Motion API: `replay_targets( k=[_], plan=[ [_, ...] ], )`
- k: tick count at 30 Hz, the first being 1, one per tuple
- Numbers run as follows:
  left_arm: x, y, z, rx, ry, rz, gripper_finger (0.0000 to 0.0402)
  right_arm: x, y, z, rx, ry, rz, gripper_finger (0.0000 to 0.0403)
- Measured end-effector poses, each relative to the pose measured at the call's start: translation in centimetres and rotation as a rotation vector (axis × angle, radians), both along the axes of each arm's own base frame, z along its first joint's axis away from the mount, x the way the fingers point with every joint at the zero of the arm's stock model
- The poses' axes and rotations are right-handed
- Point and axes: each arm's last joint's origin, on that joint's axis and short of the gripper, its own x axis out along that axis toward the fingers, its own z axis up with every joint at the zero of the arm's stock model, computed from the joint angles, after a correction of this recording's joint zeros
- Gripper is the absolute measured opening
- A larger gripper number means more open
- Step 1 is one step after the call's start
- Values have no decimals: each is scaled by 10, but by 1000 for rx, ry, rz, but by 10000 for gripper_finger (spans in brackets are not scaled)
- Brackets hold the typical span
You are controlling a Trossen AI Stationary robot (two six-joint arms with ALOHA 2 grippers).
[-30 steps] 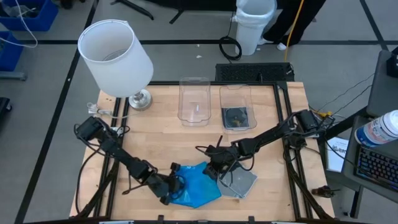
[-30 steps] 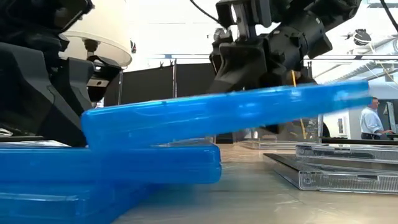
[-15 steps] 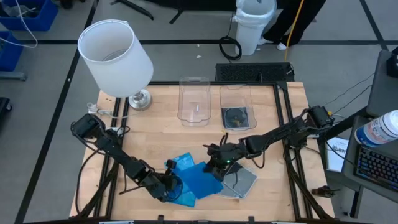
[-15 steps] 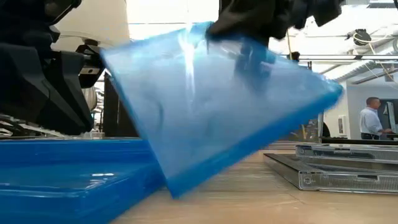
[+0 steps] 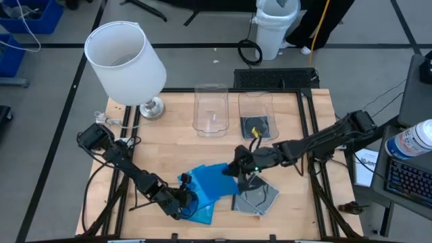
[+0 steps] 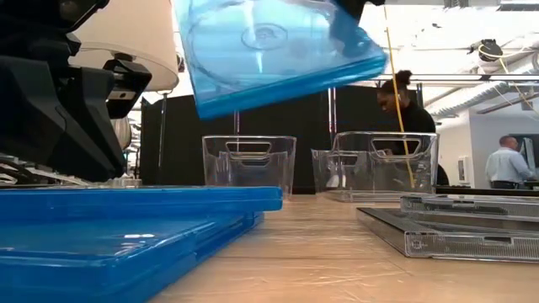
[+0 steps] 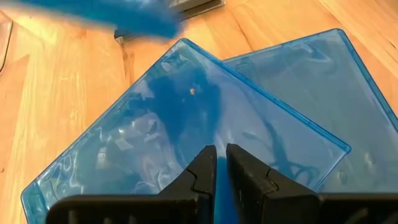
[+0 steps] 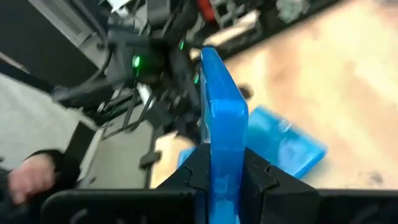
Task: Pick & place jewel cases by type
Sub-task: Put the right blue CD case into the left transparent bin
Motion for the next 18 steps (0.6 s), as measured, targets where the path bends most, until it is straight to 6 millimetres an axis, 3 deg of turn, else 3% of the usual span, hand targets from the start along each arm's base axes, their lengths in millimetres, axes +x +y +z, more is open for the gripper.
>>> replay_targets(
  k=[7,15,18],
  plan=[
    [0,0,0,2,-1,-2,47,-8,-41,27,-116,-95,-46,39],
    [1,1,0,26,-3,-16,47,-18,-130,53,-241,-166,-318,29],
    [1,1,0,33,-3,-22,47,-19,-154,65,-278,-186,-392,29]
  ],
)
